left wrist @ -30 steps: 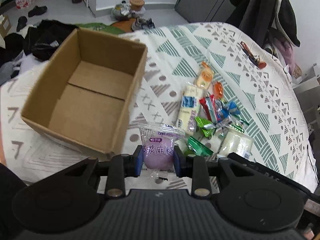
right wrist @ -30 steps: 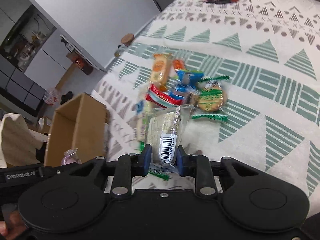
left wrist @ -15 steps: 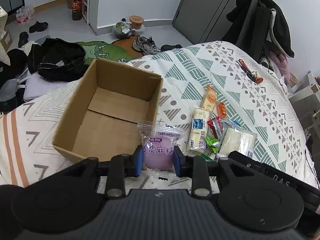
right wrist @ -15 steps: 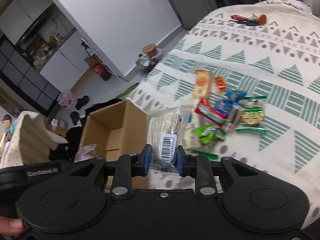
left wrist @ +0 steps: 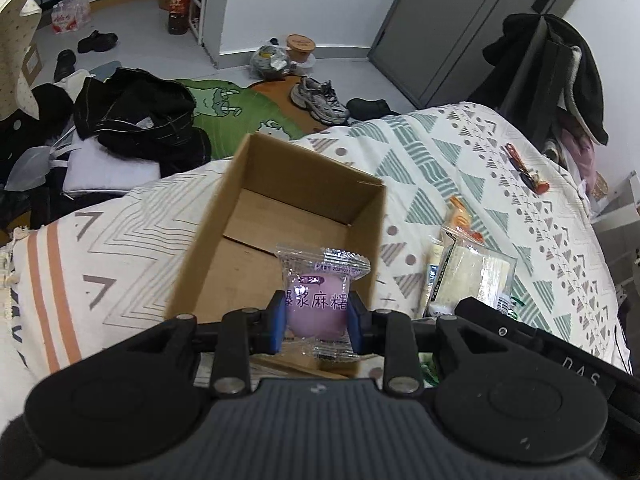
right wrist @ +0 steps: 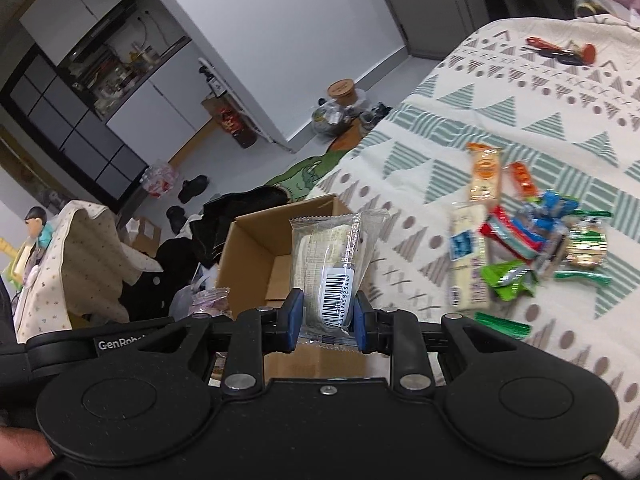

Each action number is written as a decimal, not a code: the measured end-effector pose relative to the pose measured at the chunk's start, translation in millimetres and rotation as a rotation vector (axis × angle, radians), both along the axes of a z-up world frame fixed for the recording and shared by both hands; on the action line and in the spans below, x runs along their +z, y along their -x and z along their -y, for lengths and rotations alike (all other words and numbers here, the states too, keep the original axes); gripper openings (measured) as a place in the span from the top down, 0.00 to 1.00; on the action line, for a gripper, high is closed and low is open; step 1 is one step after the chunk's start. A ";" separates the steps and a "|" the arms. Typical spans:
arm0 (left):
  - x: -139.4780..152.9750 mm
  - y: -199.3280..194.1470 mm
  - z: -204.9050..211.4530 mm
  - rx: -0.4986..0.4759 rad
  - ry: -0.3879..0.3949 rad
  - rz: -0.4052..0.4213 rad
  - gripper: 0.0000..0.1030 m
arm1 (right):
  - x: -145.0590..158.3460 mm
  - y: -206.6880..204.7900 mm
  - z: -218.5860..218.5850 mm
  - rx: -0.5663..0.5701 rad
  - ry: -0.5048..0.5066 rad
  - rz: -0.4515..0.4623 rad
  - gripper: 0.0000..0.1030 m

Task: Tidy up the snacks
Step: 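Carry both packs over the cardboard box and open both tools to drop them, then grasp green snack pack with left tool while right tool grasps green-wrapped snack, then carry both green snacks into the cardboard box and release them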

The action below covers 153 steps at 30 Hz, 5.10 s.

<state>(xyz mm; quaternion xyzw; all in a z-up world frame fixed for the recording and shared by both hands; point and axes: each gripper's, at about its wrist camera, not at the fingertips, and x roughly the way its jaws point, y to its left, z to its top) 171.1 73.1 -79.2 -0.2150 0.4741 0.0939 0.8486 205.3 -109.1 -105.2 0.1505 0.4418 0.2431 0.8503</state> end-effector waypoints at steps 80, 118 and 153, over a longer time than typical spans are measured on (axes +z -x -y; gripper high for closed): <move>-117.5 -57.4 191.4 -0.208 -0.067 -0.178 0.29 | -94.0 -15.8 211.3 -0.338 -0.066 -0.160 0.42; -90.6 -91.5 157.4 -0.145 -0.140 -0.152 0.73 | -150.2 -102.3 212.7 -0.464 -0.235 -0.125 0.47; -18.8 -33.4 106.5 -0.049 -0.061 0.045 0.73 | -47.1 -26.7 182.3 -0.336 -0.208 -0.007 0.91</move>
